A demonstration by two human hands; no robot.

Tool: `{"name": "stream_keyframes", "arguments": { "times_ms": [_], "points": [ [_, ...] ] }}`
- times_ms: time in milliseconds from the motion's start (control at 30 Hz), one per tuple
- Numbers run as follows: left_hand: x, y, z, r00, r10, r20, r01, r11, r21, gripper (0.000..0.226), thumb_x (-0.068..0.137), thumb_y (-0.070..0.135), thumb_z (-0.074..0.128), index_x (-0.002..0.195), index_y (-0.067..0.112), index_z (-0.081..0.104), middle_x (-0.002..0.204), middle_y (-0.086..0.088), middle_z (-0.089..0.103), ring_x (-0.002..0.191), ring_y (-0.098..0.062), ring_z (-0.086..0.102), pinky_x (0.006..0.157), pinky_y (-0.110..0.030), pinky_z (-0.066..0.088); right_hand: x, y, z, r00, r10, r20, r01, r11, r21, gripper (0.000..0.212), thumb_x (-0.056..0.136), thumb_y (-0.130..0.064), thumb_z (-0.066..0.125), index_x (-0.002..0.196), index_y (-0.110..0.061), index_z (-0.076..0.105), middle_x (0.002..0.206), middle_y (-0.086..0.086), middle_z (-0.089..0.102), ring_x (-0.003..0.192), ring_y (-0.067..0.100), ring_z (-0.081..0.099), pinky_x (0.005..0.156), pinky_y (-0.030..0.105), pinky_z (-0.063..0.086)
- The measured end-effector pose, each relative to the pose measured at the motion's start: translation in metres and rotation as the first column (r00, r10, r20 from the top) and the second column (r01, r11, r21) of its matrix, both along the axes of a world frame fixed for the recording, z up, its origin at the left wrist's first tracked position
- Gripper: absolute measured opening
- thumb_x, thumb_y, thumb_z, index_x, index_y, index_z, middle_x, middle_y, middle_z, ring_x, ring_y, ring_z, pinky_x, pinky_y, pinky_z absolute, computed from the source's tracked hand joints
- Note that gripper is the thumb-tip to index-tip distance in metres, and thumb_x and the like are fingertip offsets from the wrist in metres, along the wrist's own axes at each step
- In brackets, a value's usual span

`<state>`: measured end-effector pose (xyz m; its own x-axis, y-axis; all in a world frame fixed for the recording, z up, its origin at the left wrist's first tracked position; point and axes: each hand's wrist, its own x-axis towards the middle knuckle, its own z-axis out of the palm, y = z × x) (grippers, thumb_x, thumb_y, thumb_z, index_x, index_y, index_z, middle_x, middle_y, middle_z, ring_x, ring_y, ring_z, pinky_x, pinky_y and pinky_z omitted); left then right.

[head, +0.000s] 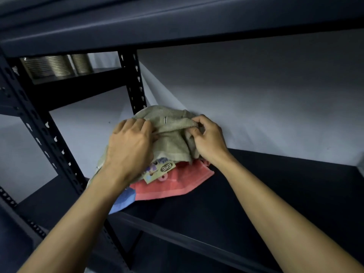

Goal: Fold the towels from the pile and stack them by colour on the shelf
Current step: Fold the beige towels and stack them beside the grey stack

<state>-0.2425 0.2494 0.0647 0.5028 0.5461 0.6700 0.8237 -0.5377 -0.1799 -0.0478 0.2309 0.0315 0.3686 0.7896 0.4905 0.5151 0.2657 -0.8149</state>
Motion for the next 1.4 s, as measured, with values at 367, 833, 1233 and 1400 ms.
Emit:
{"name": "stream_keyframes", "arguments": {
  "times_ms": [367,833,1233,1400],
  "points": [
    [0.060,-0.009,0.045,0.927,-0.109,0.360,0.276,0.849,-0.451,0.009,0.092,0.027,0.057,0.091,0.019,0.062,0.086,-0.005,0.069,0.087,-0.030,0.063,0.074,-0.032,0.051,0.034,-0.086,-0.004,0.952,-0.295,0.084,0.243,0.893,0.379,0.034,0.097,-0.030,0.049,0.127,-0.016,0.055,0.126,-0.005,0.047,0.121,0.012,0.050,0.097,0.035,0.048],
    [0.146,-0.051,0.010,0.890,-0.202,0.408,0.437,0.130,-0.890,0.021,0.100,0.008,0.048,0.091,0.004,0.066,0.089,-0.007,0.068,0.070,-0.014,0.059,0.067,-0.026,0.049,0.085,-0.183,0.003,0.536,-0.374,0.757,0.061,0.911,0.407,0.014,0.079,-0.002,0.069,0.092,-0.008,0.072,0.093,0.001,0.070,0.103,0.021,0.058,0.109,0.051,0.032],
    [0.156,-0.049,-0.001,0.363,0.022,0.932,0.908,-0.236,-0.348,0.088,0.078,0.075,0.059,0.136,0.008,0.054,0.137,-0.013,0.058,0.133,-0.031,0.049,0.109,-0.052,0.037,0.127,-0.210,0.103,0.861,-0.175,0.478,0.269,0.953,-0.137,0.028,0.091,-0.021,0.065,0.117,-0.029,0.066,0.108,-0.015,0.060,0.101,0.003,0.057,0.085,0.015,0.045],
    [0.169,-0.070,0.004,0.300,-0.245,0.922,0.911,-0.214,-0.353,0.058,0.072,0.029,0.076,0.124,0.008,0.061,0.123,-0.012,0.067,0.119,-0.030,0.061,0.101,-0.040,0.047,0.133,-0.210,0.130,0.842,-0.168,0.512,0.280,0.949,-0.149,0.019,0.091,-0.022,0.064,0.108,-0.031,0.067,0.102,-0.021,0.062,0.093,-0.008,0.056,0.077,0.004,0.040]
  ]
}}
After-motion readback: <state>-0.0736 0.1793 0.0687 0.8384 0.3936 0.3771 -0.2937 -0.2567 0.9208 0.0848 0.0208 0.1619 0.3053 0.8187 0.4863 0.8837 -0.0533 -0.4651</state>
